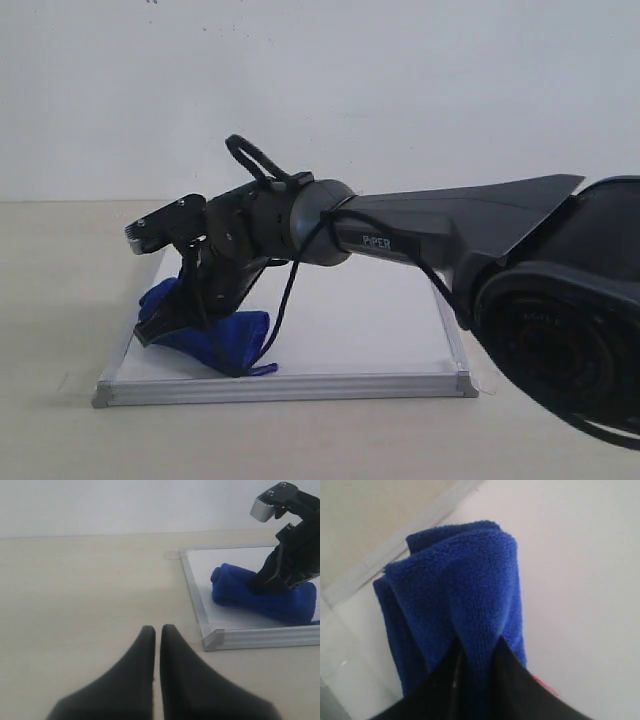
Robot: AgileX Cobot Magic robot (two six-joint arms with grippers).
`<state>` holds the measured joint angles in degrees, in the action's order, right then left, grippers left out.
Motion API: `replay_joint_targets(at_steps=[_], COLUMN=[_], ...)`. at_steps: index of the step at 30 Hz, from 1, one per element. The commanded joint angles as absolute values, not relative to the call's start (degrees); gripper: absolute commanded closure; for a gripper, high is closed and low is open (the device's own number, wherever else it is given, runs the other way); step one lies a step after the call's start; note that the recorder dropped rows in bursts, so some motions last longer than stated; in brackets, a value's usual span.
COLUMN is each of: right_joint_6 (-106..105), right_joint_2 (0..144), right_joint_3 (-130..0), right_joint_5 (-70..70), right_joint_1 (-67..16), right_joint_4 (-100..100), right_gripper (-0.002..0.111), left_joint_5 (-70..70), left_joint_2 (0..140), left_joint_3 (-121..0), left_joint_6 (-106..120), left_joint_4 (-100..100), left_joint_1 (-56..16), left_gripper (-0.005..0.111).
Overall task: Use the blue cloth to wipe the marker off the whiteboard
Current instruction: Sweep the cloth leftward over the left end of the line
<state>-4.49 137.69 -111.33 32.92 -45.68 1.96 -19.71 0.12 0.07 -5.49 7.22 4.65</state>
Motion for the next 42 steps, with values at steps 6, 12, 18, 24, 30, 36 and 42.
replay_joint_targets(at_steps=[6,12,18,24,30,36,42], right_joint_6=[4.07,9.39,-0.73,-7.31,-4.92,-0.39,0.00], right_joint_2=[140.26,140.58,140.58,140.58,141.14,142.55,142.55], right_joint_3=[-112.25,-112.25,-112.25,-113.25,-113.25,-113.25,-113.25], right_joint_5=[34.98,37.55,34.55,32.36,32.34,34.88,36.63], right_joint_1=[-37.71,-35.20,-42.54,-47.85,-42.46,-34.19,-33.99], right_joint_4=[-14.85,-15.63,-2.61,2.03,-2.01,-2.77,-1.69], right_gripper=[0.102,0.102,0.102,0.102,0.102,0.102,0.102], left_joint_5=[-19.39,-19.39,-19.39,-19.39,-19.39,-19.39,-19.39], left_joint_2=[0.00,0.00,0.00,0.00,0.00,0.00,0.00], left_joint_3=[0.00,0.00,0.00,0.00,0.00,0.00,0.00], left_joint_6=[-5.44,-5.44,-5.44,-5.44,-5.44,-5.44,-5.44], left_joint_4=[6.79,6.79,6.79,6.79,6.79,6.79,6.79], left_joint_1=[4.36,4.36,4.36,4.36,4.36,4.36,4.36], left_gripper=[0.103,0.103,0.103,0.103,0.103,0.103,0.103])
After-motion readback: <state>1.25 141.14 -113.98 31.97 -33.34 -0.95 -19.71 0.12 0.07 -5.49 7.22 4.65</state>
